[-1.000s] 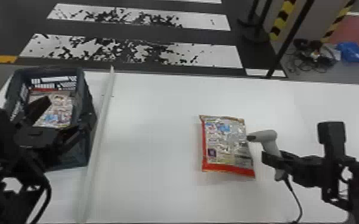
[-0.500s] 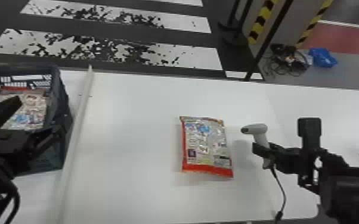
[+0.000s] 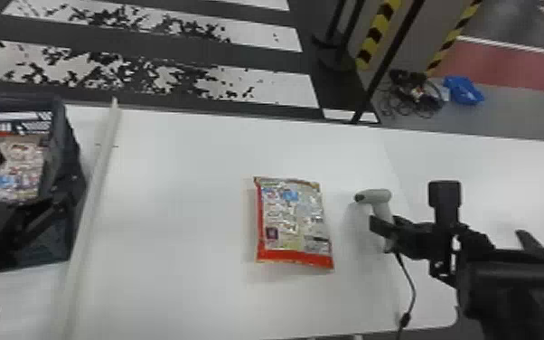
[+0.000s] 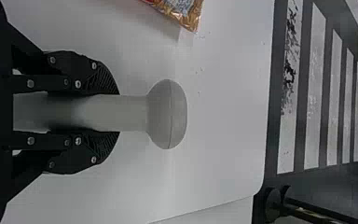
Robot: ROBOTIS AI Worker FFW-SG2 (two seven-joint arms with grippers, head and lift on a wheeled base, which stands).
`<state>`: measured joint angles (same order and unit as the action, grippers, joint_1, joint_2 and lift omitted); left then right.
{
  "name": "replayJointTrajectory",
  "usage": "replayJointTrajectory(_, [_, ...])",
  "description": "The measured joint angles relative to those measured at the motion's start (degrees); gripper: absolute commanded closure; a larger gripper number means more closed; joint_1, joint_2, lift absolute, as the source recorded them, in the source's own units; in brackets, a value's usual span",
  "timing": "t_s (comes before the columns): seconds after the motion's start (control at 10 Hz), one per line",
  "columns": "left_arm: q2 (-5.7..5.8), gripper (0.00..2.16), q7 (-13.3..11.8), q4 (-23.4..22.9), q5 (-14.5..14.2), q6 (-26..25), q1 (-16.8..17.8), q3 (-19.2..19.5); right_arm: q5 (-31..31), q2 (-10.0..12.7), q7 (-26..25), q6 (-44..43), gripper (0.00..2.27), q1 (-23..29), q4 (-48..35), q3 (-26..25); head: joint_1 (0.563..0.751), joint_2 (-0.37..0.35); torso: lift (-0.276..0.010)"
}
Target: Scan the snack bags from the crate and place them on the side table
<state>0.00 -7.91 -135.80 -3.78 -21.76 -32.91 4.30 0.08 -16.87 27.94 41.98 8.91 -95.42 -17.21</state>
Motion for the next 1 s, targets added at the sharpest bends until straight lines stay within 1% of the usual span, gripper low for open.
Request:
replayJointTrajectory(0.1, [0.00, 0.10, 0.0, -0.1, 0.0, 0.0, -0.1, 0.0, 0.0, 0.0, 0.0, -1.0, 2.07, -0.2, 1.2, 0.1, 0.695, -0.245, -0.094])
replayJointTrajectory(0.2, [0.00, 0.10, -0.1, -0.2, 0.0, 0.0, -0.3, -0.1, 0.0, 0.0, -0.1, -1.7, 1.93, -0.2, 2.0, 0.1, 0.695, -0.247, -0.094])
replayJointTrajectory(0.3, [0.00, 0.10, -0.1, -0.4, 0.0, 0.0, -0.3, -0.1, -0.1, 0.0, -0.1, -2.3, 1.65, -0.2, 2.5, 0.2, 0.695, -0.248, -0.094])
replayJointTrajectory(0.4, [0.00, 0.10, -0.1, -0.4, 0.0, 0.0, -0.4, -0.1, -0.3, 0.0, -0.1, -2.7, 1.25, 0.0, 2.6, 0.2, 0.695, -0.247, -0.094])
replayJointTrajectory(0.6, [0.00, 0.10, -0.2, -0.4, 0.0, 0.0, -0.4, -0.2, -0.6, 0.1, -0.1, -3.6, 0.08, 0.9, 2.6, 0.2, 0.695, -0.247, -0.094])
replayJointTrajectory(0.7, [0.00, 0.10, -0.2, -0.5, 0.0, 0.0, -0.4, -0.2, -1.1, 0.1, -0.1, -4.0, 0.02, 1.3, 2.2, -0.2, 0.695, -0.249, -0.094])
replayJointTrajectory(0.9, [0.00, 0.10, -0.2, -0.6, 0.0, 0.2, -0.6, -0.1, -2.9, 0.3, -0.1, -3.9, 0.06, 2.9, -0.2, -1.5, 0.695, -0.251, -0.094])
replayJointTrajectory(1.0, [0.00, 0.10, -0.2, -0.6, 0.0, 0.2, -0.6, -0.1, -5.1, 0.6, 0.0, -3.4, 0.07, 4.5, -2.8, -2.9, 0.695, -0.250, -0.094])
